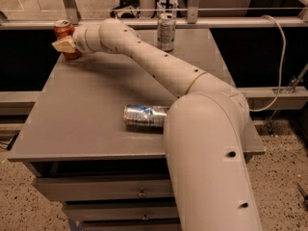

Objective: Move coke can near 7up can

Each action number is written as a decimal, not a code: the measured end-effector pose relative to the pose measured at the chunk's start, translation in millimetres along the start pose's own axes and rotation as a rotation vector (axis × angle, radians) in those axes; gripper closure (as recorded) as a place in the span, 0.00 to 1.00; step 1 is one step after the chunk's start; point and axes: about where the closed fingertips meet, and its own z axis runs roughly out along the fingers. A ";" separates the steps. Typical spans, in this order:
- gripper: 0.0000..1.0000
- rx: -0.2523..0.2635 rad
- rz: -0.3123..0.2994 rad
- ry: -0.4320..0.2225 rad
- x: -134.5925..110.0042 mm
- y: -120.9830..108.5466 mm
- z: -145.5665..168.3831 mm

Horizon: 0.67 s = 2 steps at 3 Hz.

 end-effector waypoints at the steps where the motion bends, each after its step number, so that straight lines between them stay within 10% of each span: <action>1: 0.72 0.029 -0.010 -0.004 -5.5 -6.1 -15.9; 2: 0.95 0.057 -0.027 0.012 -9.5 -8.2 -47.8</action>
Offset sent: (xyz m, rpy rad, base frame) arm -0.0377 -0.0834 0.0412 -0.0567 -0.0521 -0.0901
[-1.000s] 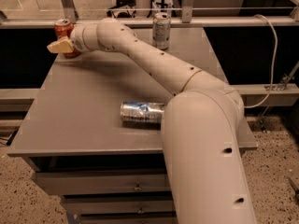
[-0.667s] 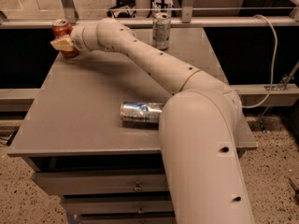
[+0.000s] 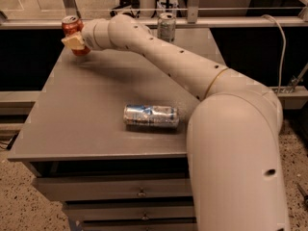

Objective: Move coke can near 7up can

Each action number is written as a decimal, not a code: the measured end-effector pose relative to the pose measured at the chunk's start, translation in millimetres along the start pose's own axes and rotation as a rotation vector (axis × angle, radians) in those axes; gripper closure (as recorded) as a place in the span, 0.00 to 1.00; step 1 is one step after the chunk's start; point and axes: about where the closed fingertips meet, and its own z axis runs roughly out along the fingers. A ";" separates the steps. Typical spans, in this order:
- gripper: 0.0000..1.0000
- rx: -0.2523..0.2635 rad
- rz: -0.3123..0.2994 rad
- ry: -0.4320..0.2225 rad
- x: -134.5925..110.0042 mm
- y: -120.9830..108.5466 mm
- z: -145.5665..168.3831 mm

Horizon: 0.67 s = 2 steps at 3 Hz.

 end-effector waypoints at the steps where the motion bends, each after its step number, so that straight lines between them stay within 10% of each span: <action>1: 1.00 0.036 0.002 0.034 -0.5 -8.3 -49.8; 2: 1.00 0.121 0.043 0.097 17.0 -25.5 -134.3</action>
Offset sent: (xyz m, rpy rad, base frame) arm -0.0807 -0.1978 0.0206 -0.0922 0.0899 -0.2313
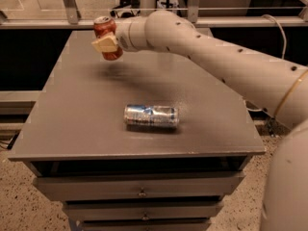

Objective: Move coke can near 7up can

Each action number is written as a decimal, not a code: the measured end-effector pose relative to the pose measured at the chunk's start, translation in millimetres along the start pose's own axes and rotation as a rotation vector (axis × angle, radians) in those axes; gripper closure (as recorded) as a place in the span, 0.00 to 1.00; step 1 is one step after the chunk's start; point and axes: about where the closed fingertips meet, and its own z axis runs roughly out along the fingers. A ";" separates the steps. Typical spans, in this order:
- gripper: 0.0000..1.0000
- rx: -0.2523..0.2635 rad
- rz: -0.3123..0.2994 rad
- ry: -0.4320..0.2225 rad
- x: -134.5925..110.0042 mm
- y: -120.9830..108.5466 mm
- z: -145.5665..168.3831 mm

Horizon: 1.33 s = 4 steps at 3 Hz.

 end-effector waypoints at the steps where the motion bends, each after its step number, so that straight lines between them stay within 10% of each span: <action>1: 1.00 0.064 0.059 0.026 30.1 -23.3 -54.5; 4: 1.00 0.174 0.166 -0.143 92.1 -105.9 -117.3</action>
Offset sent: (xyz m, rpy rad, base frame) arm -0.0380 -0.2035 -0.0347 0.1948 0.0114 -0.2151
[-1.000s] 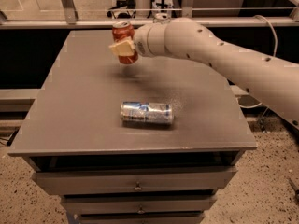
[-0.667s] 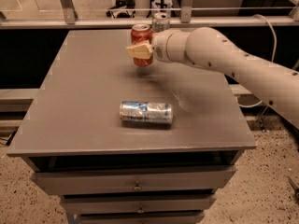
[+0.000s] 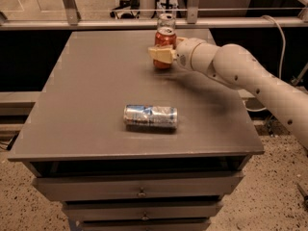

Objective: Move coke can near 7up can

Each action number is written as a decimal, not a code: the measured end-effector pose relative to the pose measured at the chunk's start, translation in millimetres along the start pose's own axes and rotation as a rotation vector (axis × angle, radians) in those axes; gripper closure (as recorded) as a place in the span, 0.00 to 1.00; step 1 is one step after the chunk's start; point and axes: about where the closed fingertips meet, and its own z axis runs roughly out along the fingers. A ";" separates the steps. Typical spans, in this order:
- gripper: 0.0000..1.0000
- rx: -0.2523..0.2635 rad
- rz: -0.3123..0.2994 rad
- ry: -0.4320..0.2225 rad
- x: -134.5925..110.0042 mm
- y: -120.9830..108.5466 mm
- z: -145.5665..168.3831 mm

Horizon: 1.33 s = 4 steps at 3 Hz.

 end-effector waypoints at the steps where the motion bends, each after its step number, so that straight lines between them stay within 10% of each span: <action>1: 1.00 0.015 -0.025 -0.031 -7.1 -26.4 2.3; 4: 0.85 0.049 -0.100 0.046 -11.7 -75.1 -0.9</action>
Offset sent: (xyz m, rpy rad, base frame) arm 0.0531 -0.0682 0.0411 -0.1352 -0.0805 -0.0397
